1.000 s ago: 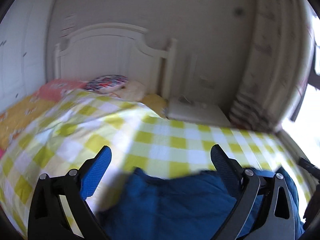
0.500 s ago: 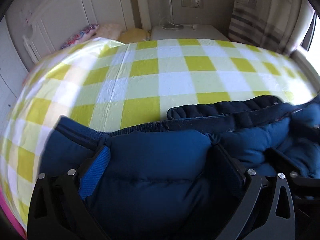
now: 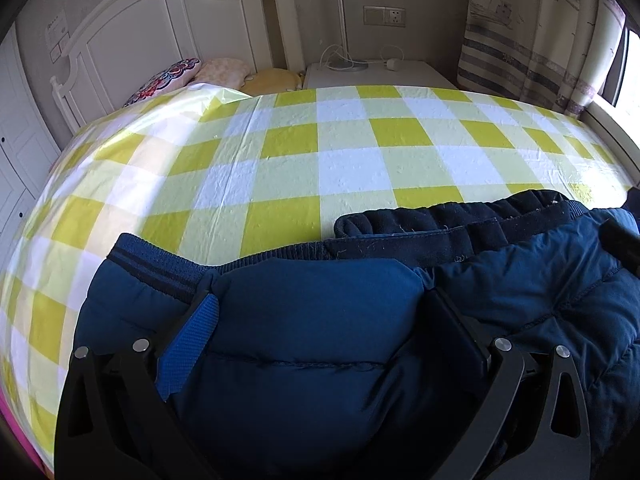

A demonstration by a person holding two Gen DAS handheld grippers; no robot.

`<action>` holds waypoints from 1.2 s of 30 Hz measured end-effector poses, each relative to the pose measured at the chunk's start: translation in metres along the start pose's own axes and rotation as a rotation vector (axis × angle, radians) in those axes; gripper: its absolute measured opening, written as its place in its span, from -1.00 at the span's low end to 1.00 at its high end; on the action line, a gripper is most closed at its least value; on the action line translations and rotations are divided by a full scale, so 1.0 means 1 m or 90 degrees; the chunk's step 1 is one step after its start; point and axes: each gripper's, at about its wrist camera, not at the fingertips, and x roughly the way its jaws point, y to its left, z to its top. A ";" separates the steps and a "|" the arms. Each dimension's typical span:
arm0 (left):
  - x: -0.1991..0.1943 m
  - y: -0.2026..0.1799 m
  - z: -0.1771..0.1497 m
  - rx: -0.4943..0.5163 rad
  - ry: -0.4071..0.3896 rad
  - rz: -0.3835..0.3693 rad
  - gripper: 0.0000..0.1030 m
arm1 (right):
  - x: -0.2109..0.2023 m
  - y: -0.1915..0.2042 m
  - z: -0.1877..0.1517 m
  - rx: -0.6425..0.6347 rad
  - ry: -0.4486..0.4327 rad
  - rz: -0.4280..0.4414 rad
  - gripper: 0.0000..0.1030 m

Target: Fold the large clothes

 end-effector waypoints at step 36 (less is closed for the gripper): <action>-0.022 0.090 0.000 -0.129 -0.017 -0.003 0.91 | 0.024 0.025 -0.018 -0.042 0.051 0.080 0.72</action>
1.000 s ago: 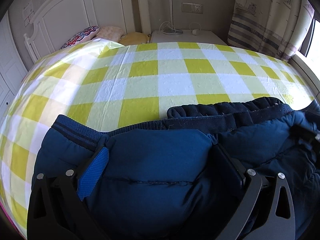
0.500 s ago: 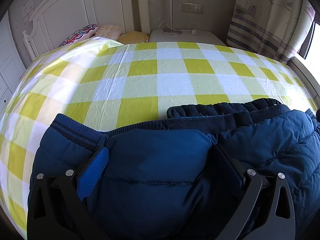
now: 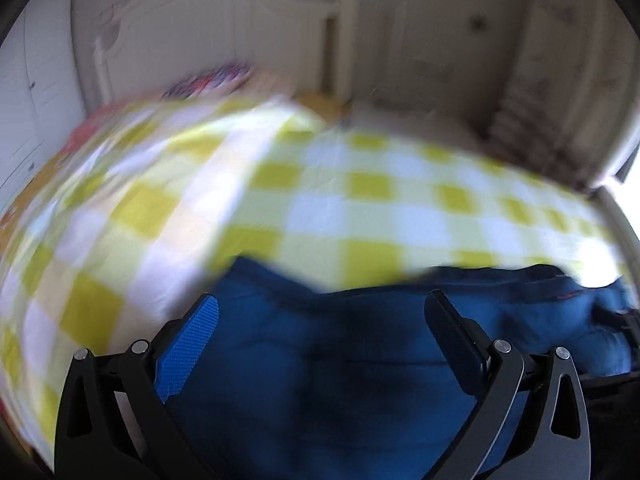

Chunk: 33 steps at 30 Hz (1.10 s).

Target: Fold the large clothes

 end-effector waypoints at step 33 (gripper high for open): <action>-0.019 -0.071 -0.055 0.155 -0.003 -0.050 0.91 | -0.056 -0.070 -0.063 0.129 -0.020 0.054 0.79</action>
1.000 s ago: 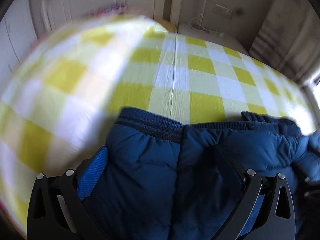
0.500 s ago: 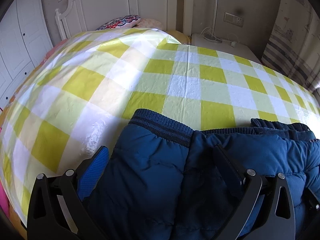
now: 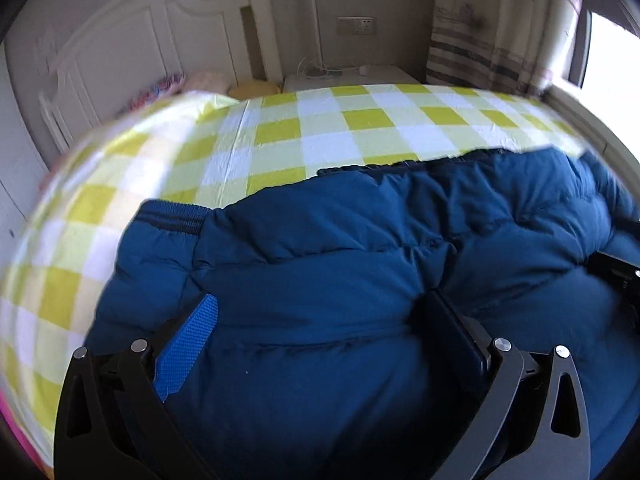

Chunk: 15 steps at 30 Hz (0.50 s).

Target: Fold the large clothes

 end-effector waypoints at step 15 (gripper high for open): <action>0.001 0.007 -0.003 -0.024 0.003 -0.028 0.91 | -0.036 -0.069 -0.038 0.145 -0.030 -0.022 0.86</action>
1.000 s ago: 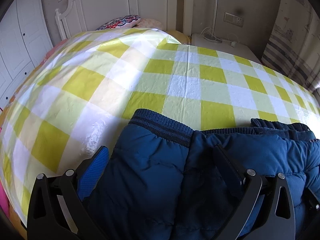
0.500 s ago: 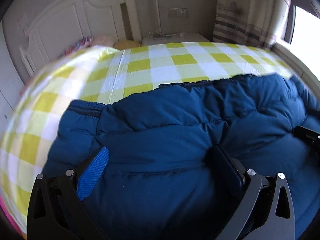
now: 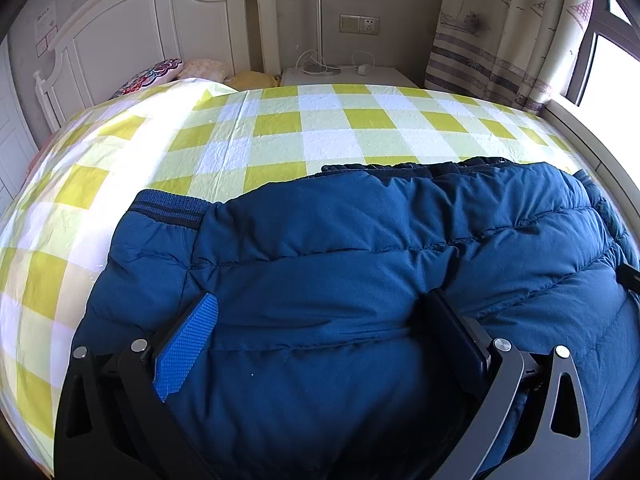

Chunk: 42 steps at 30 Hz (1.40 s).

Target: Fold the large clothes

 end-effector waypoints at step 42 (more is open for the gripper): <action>-0.075 0.048 -0.103 -0.009 -0.081 0.060 0.91 | -0.048 0.085 -0.099 -0.232 -0.082 0.021 0.95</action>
